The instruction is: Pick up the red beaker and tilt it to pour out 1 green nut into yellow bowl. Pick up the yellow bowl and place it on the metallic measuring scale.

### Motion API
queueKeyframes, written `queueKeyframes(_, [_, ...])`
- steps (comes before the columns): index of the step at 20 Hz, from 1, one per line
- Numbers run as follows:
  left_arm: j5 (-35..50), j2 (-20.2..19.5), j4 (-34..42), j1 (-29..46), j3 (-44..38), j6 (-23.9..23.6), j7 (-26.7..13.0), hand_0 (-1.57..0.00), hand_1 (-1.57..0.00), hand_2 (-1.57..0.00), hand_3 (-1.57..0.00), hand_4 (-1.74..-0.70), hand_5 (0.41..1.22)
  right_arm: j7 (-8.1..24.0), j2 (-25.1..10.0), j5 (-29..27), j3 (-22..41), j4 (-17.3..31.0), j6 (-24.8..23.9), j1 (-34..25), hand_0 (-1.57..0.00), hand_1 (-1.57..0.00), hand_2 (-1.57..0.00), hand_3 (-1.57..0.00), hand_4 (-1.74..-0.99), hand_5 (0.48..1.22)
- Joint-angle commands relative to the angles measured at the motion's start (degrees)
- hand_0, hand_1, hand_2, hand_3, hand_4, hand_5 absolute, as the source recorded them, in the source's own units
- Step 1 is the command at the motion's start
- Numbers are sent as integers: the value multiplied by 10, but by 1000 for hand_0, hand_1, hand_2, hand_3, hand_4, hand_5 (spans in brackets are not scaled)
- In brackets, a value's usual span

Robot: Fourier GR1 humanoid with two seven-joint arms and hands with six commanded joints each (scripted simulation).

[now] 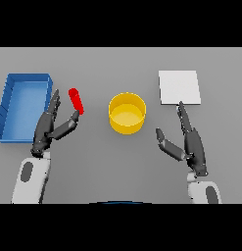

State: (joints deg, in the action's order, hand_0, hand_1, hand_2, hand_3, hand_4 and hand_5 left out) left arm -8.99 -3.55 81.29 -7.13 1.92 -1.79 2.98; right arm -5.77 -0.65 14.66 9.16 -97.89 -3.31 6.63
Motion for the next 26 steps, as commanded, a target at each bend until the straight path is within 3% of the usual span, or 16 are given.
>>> queueKeyframes(1, [-4,3,-26,-21,-3,-6,5,1,1,1,1,-1153,638,5,-5,-3,-8,2,-2,-8,1,1,1,1,-1193,658])
queueKeyframes(10, [-5,10,-191,-129,-39,-25,57,1,1,1,1,-1194,631,-3,-14,-15,-14,-4,7,-2,1,1,1,1,-1247,672])
queueKeyframes(22, [-31,20,-359,-254,-65,-73,138,1,-24,-41,1,-1297,715,1,-11,-13,-16,1,4,-8,1,1,1,1,-1259,691])
queueKeyframes(23, [-28,26,-368,-258,-70,-79,151,-93,-141,-150,-47,-1324,741,2,-15,-13,-18,0,4,-10,1,1,1,1,-1255,691])
queueKeyframes(24, [-26,31,-380,-261,-76,-87,161,-322,-364,-358,-218,-1355,770,-2,-15,-8,-16,3,2,-12,1,1,1,1,-1252,690])
queueKeyframes(26, [-27,31,-387,-265,-81,-95,160,-772,-799,-794,-584,-1480,933,-3,-11,-4,-12,2,1,-8,1,1,1,1,-1245,692])
